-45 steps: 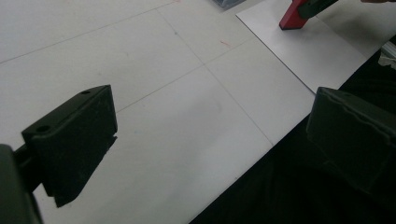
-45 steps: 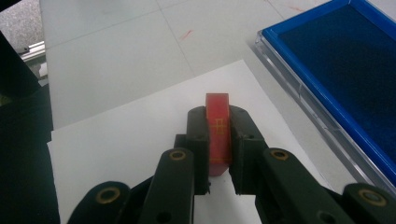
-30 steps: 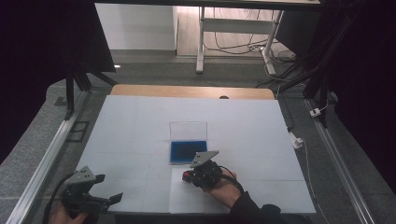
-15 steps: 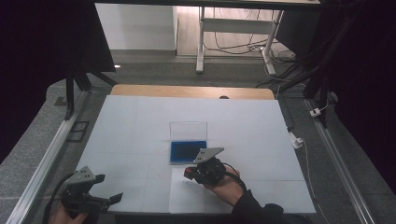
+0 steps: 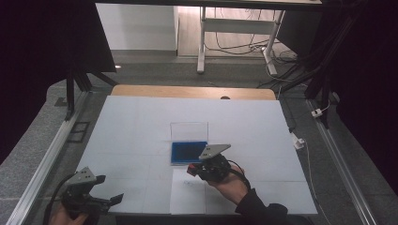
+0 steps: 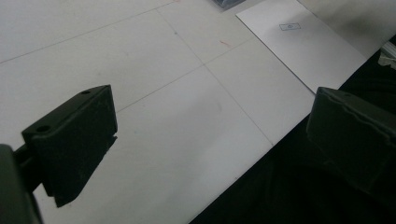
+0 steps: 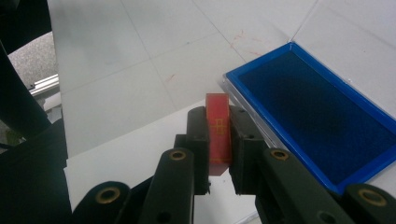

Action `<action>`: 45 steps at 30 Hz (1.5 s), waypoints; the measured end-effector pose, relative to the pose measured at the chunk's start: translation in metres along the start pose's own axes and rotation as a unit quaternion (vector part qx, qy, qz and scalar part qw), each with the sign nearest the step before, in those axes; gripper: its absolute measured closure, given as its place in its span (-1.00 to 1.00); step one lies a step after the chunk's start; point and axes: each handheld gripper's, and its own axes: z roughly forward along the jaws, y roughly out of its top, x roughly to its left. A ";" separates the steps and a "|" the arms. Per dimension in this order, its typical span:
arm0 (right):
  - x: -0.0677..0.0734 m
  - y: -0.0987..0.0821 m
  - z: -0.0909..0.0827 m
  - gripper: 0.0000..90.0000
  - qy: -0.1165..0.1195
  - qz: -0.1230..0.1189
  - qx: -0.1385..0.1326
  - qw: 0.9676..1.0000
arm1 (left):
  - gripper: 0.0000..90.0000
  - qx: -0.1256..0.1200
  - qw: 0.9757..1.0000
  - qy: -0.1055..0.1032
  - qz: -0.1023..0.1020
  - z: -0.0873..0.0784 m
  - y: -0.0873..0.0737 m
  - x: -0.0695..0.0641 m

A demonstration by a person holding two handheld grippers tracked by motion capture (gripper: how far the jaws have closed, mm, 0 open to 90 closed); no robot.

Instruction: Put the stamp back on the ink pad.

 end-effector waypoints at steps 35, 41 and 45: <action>-0.027 0.016 -0.004 0.76 -0.020 0.014 -0.007 1.000 | -0.95 0.002 1.000 0.002 0.000 0.001 0.000 0.000; -0.036 0.018 0.000 0.76 -0.031 0.020 -0.008 0.999 | -0.95 0.002 1.000 0.001 0.000 0.001 0.000 0.000; -0.042 0.020 0.003 0.76 -0.040 0.024 -0.004 0.999 | -0.95 0.001 1.000 0.000 -0.001 0.000 0.000 0.000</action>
